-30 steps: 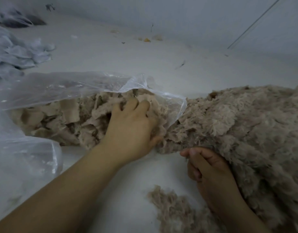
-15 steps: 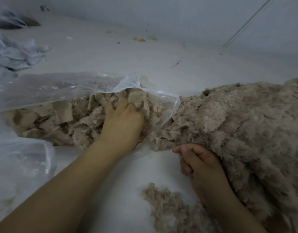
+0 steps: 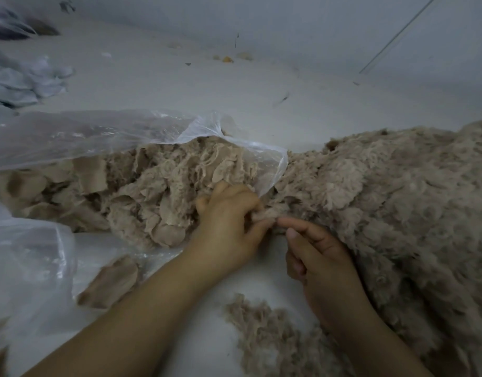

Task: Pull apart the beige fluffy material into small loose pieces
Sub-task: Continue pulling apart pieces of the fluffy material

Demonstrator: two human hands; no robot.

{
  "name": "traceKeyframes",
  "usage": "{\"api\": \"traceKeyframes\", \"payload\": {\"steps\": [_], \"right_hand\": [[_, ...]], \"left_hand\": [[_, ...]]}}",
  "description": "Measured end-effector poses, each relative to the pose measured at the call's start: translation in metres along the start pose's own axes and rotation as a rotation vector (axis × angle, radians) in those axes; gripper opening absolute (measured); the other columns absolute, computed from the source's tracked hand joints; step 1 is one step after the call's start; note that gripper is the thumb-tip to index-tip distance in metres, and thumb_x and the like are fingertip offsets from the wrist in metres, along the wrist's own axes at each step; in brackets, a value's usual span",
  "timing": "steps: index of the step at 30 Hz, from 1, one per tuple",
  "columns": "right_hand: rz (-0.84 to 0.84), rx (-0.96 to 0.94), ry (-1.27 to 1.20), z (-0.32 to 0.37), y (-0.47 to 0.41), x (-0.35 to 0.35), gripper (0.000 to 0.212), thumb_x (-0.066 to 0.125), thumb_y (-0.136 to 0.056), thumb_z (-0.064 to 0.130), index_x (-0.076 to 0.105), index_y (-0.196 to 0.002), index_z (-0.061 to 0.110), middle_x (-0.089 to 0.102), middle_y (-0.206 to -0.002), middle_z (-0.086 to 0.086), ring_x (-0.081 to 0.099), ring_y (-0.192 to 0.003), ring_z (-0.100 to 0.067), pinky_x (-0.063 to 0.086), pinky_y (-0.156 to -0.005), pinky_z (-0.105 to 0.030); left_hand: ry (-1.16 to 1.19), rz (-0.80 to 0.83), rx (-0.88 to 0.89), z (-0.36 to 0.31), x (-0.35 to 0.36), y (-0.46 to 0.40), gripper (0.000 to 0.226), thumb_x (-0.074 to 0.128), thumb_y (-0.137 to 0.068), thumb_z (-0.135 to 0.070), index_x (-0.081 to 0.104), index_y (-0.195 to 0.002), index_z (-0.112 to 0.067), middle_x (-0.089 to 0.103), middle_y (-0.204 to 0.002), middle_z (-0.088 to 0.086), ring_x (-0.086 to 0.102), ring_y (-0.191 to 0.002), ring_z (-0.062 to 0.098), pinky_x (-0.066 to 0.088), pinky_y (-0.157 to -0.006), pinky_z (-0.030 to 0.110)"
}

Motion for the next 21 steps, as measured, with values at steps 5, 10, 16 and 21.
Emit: {"api": "traceKeyframes", "payload": {"steps": [5, 10, 16, 21], "right_hand": [[0.021, 0.006, -0.034, -0.001, -0.002, 0.0, 0.027, 0.068, -0.087, 0.027, 0.069, -0.113, 0.019, 0.044, -0.056, 0.006, 0.037, -0.048, -0.007, 0.034, -0.044, -0.019], [0.024, -0.021, -0.039, 0.001, -0.002, 0.001, 0.026, 0.058, -0.087, 0.043, 0.074, -0.093, 0.024, 0.038, -0.057, 0.005, 0.035, -0.048, -0.006, 0.032, -0.044, -0.018], [0.018, 0.035, -0.032, -0.002, -0.002, 0.0, 0.019, 0.061, -0.088, 0.04, 0.067, -0.081, 0.023, 0.046, -0.055, 0.01, 0.039, -0.047, -0.002, 0.034, -0.044, -0.015], [-0.057, 0.076, 0.071, -0.009, -0.001, -0.011, 0.028, 0.053, -0.098, 0.017, 0.067, -0.076, 0.025, 0.047, -0.056, 0.008, 0.038, -0.047, -0.003, 0.034, -0.044, -0.015]], "left_hand": [[0.389, 0.007, 0.016, -0.02, 0.005, 0.009, 0.012, 0.069, -0.079, -0.011, 0.066, -0.078, -0.022, 0.061, -0.074, -0.015, 0.054, -0.068, -0.003, 0.04, -0.063, 0.007], [0.407, 0.062, 0.082, -0.024, 0.013, 0.009, 0.023, 0.063, -0.076, 0.015, 0.072, -0.085, -0.004, 0.067, -0.086, 0.002, 0.062, -0.08, 0.008, 0.045, -0.067, 0.017], [0.381, 0.045, 0.236, -0.041, 0.008, 0.016, 0.031, 0.056, -0.067, 0.025, 0.071, -0.077, -0.001, 0.065, -0.088, 0.007, 0.063, -0.085, 0.013, 0.052, -0.074, 0.026], [0.505, 0.039, 0.137, -0.033, 0.002, 0.016, 0.022, 0.05, -0.062, 0.012, 0.068, -0.065, 0.0, 0.065, -0.073, 0.006, 0.062, -0.067, 0.013, 0.05, -0.061, 0.026]]}}
Point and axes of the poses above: each hand's wrist, its own y-axis away from the middle knuckle, its own x-axis out of the palm, z = x × y, the point moved 10 cm from there along -y, towards the middle knuckle
